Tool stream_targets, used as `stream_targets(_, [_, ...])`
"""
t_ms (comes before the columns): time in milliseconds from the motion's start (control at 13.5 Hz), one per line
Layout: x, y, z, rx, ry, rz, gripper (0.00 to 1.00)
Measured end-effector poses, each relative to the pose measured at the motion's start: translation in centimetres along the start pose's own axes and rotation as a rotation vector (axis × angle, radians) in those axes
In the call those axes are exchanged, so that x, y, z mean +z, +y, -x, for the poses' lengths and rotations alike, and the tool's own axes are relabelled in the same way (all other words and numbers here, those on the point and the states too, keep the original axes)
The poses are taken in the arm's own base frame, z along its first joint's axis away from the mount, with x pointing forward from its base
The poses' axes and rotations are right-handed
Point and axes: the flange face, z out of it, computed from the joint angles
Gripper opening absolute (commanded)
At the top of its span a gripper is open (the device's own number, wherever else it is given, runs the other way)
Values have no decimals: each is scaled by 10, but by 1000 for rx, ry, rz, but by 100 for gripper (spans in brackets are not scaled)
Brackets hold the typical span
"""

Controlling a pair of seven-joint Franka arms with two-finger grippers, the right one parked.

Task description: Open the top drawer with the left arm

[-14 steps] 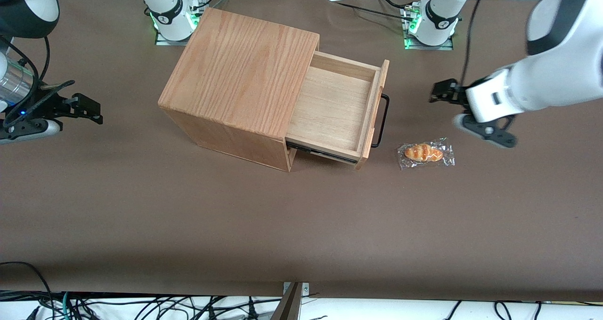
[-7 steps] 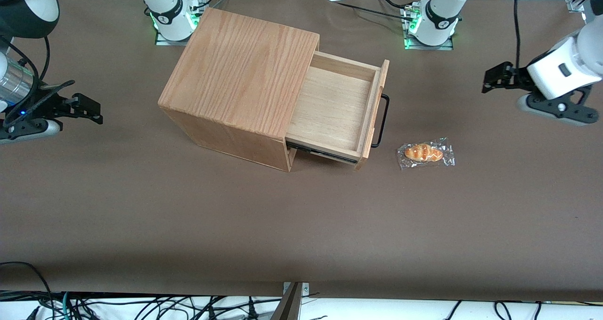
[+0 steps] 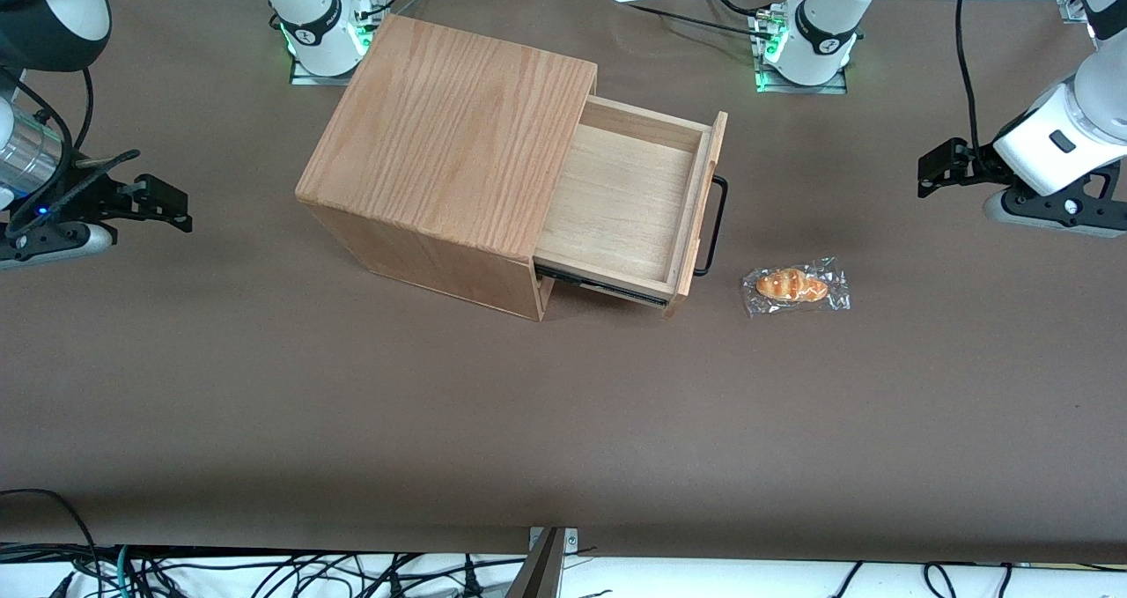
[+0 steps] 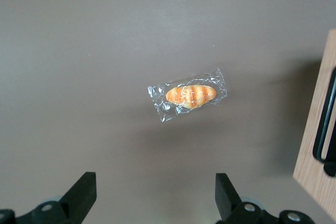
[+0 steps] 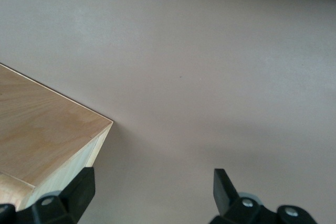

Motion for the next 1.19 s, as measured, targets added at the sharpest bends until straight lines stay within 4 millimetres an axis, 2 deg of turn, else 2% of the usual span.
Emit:
stream_targets(370, [-15, 28, 16, -17, 28, -6, 100])
stream_targets(1185, [-17, 27, 17, -20, 31, 2, 100])
